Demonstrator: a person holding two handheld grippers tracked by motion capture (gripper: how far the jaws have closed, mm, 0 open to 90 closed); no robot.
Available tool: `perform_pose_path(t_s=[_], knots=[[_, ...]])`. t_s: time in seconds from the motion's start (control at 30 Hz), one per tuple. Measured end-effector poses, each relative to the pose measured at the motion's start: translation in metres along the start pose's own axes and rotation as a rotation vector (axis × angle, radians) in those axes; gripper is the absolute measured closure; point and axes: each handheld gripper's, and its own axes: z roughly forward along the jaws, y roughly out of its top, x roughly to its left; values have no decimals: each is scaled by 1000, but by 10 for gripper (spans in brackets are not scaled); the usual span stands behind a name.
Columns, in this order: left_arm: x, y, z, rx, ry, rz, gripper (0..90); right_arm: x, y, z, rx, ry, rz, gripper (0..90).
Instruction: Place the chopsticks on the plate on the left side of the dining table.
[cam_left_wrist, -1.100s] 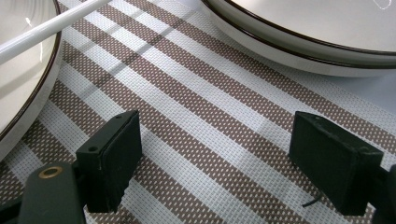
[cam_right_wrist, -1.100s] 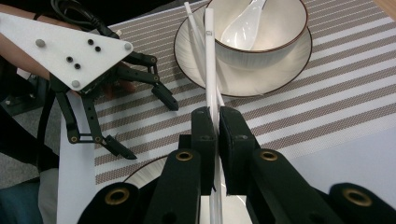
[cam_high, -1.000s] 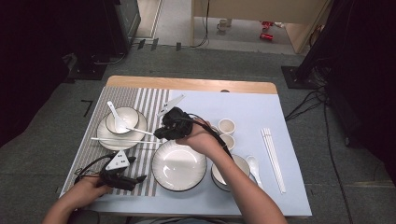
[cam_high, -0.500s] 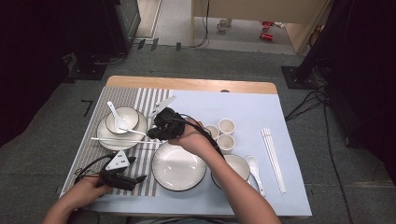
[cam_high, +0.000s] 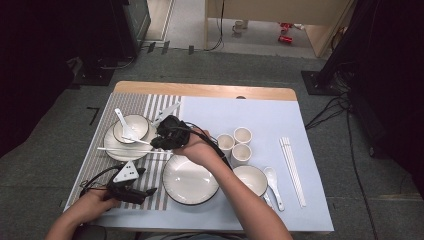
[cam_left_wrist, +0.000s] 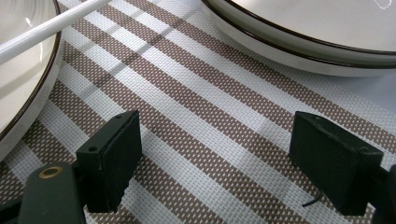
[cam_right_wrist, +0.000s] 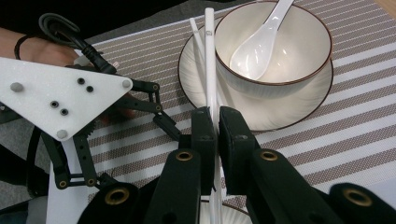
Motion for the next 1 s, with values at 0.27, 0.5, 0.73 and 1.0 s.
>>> perform_pose_path(t_s=[0.27,0.5,0.73,1.0], knots=[[0,0,0,2,-1,0,171,-1,3,9,1,-1,-5,853],[0,0,0,2,-1,0,171,-1,8,21,5,13,-13,853],[0,0,0,4,0,2,171,-1,11,30,5,21,-22,853],[0,0,0,4,1,2,171,-5,13,42,-5,36,-44,853]])
